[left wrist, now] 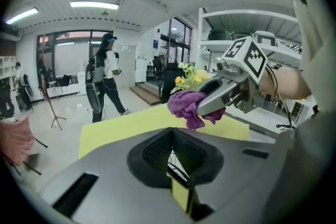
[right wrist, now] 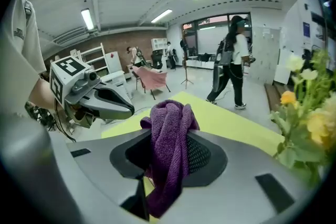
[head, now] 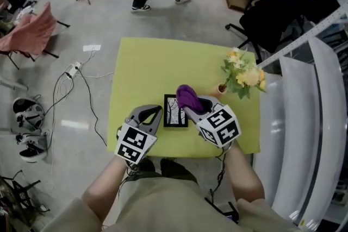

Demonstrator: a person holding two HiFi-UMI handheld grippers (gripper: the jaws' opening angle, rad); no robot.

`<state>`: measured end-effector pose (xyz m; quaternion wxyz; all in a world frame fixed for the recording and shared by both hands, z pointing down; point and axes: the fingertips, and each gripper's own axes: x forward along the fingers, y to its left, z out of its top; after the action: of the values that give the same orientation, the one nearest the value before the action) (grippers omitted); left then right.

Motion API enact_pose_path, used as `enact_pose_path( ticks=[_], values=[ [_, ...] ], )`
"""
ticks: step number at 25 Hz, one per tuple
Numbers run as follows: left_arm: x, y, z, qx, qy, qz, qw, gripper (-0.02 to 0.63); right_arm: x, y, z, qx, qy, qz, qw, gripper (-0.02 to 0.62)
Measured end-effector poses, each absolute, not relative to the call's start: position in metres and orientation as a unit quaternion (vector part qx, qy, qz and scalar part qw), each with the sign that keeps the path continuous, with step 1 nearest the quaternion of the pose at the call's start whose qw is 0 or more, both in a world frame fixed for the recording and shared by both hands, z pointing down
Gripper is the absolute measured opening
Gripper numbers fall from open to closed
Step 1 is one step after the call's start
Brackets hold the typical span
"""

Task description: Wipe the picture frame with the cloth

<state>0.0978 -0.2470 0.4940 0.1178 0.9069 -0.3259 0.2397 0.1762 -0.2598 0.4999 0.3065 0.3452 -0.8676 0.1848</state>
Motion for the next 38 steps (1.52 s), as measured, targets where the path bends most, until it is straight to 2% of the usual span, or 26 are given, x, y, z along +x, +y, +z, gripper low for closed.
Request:
enact_pose_path(
  ticks=[5,15,24,28,32,38],
  values=[
    [0.096,-0.248,0.545,0.895,-0.325,0.254,0.167,0.008,0.153,-0.274,0.554,0.295,-0.866,0.191,0.354,0.140],
    [0.106,-0.235,0.630,0.884,-0.292,0.294,0.218,0.008,0.124,-0.282,0.634,0.260,-0.851,0.202,0.409,0.140],
    [0.111,-0.229,0.681,0.872,-0.267,0.338,0.234,0.008,0.124,-0.285,0.670,0.269,-0.839,0.219,0.418,0.140],
    [0.112,-0.229,0.683,0.869,-0.265,0.337,0.247,0.008,0.133,-0.280,0.682,0.267,-0.830,0.218,0.438,0.138],
    [0.112,-0.230,0.683,0.866,-0.267,0.322,0.275,0.008,0.151,-0.282,0.686,0.293,-0.821,0.237,0.428,0.137],
    [0.112,-0.230,0.683,0.866,-0.263,0.329,0.270,0.009,0.190,-0.283,0.680,0.356,-0.792,0.257,0.424,0.134]
  ],
)
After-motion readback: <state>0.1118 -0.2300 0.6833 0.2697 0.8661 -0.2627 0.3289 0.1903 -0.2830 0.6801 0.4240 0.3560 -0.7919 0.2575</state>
